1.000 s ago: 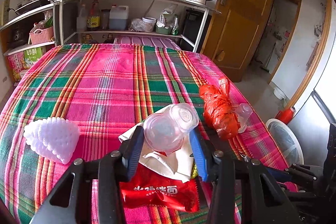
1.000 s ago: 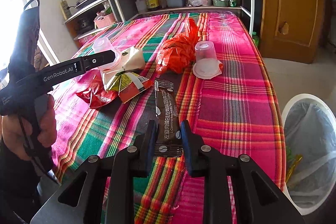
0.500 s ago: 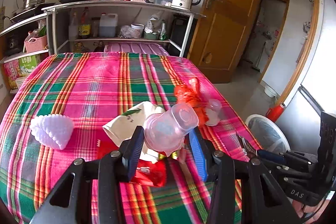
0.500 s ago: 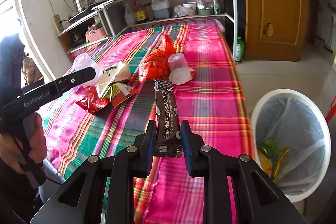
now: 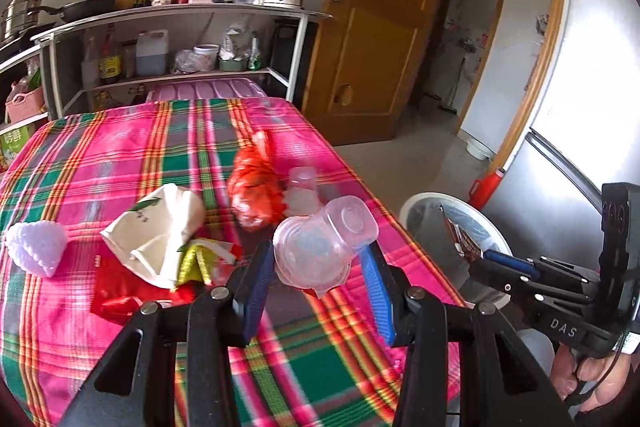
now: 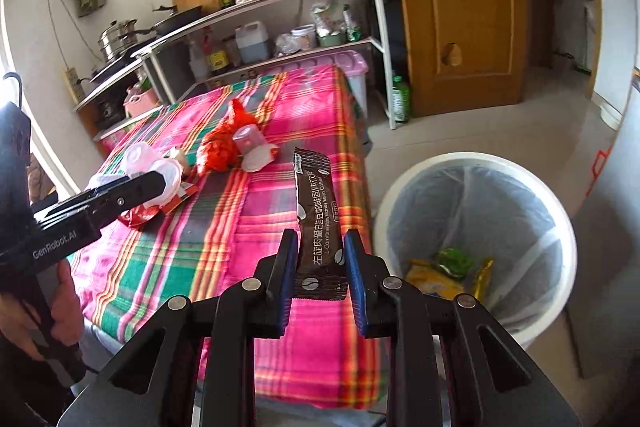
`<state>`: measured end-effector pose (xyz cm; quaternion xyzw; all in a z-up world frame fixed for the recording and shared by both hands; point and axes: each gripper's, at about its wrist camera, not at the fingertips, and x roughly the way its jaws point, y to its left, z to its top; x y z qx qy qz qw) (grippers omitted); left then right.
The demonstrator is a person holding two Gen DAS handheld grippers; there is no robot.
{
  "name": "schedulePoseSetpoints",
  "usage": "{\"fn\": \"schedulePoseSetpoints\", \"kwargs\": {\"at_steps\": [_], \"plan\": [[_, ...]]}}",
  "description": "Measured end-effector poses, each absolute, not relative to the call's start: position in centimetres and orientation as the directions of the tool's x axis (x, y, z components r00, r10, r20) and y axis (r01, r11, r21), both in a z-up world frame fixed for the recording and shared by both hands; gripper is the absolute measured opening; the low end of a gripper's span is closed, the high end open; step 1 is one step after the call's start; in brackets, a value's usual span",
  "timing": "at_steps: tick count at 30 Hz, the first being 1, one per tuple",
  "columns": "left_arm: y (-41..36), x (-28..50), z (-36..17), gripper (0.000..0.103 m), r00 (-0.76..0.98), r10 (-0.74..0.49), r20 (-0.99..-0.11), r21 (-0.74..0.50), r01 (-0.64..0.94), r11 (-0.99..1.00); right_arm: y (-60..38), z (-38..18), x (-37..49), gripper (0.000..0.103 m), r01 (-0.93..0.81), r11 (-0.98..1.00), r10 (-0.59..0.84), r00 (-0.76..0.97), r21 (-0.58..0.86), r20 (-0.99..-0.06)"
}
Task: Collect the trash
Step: 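Carry both items over the white bin and open both grippers to drop them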
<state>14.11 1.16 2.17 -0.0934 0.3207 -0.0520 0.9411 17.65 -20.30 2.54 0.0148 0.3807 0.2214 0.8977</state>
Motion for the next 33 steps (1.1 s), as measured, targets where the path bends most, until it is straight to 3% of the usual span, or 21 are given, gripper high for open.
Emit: {"fn": "schedulePoseSetpoints", "kwargs": {"at_steps": [17,33], "plan": [[-8.2,16.9,2.5,0.047,0.749,-0.311,-0.586,-0.208,0.232,0.950,-28.5,2.5,17.8,0.025,-0.221,0.953,0.303,0.679,0.207,-0.669],[-13.6,20.2,-0.2,0.047,0.669,-0.385,-0.635,-0.225,0.316,0.922,-32.3,-0.1,19.7,0.025,-0.142,0.961,0.271,0.656,0.238,-0.704]]}}
